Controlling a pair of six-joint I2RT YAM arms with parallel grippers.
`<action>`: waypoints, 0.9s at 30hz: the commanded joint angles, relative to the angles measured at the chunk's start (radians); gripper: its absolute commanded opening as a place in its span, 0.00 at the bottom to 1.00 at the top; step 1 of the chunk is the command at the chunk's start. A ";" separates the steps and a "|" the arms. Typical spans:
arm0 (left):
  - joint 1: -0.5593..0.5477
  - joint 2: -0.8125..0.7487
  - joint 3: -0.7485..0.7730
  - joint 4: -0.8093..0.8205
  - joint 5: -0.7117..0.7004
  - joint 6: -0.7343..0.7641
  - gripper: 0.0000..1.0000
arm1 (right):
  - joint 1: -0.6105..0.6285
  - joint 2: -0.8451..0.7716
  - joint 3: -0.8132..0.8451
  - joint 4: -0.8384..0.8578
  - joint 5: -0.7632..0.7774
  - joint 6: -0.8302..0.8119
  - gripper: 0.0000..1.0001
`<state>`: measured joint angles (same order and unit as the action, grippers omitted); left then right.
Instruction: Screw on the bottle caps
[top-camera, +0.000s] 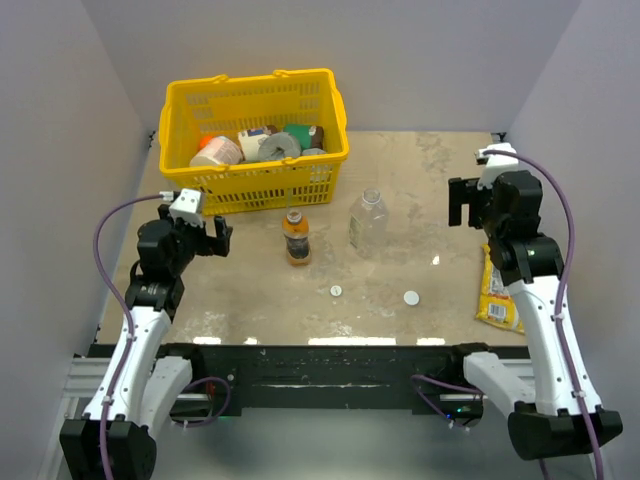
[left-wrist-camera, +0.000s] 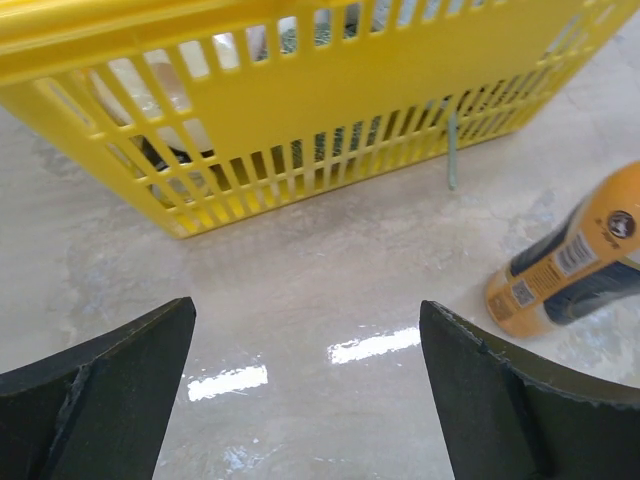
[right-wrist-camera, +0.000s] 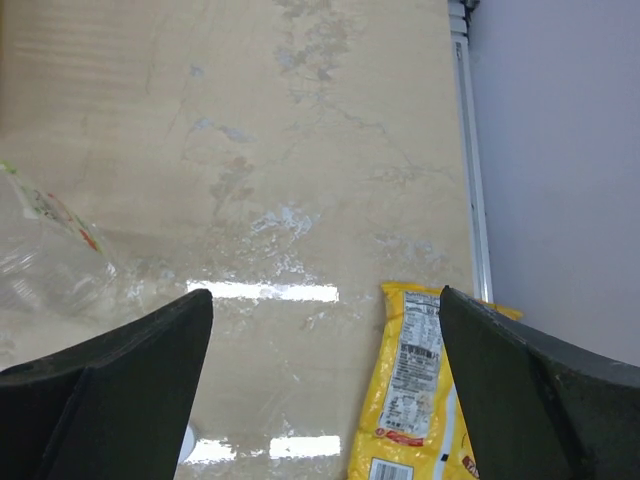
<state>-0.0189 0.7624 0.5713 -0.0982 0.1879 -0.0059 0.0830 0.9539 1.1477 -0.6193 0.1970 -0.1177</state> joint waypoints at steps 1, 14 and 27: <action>0.005 -0.003 0.010 0.005 0.127 0.043 1.00 | 0.000 -0.017 0.099 -0.035 -0.190 -0.089 0.99; 0.005 -0.058 0.064 -0.091 0.415 0.122 0.99 | 0.438 0.371 0.606 -0.221 -0.443 -0.293 0.81; -0.255 0.167 -0.270 0.610 0.463 -0.040 1.00 | 0.508 0.499 0.675 -0.243 -0.467 -0.230 0.89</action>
<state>-0.2192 0.8761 0.3798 0.1986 0.7200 0.0521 0.5907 1.4910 1.7374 -0.8341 -0.2573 -0.3721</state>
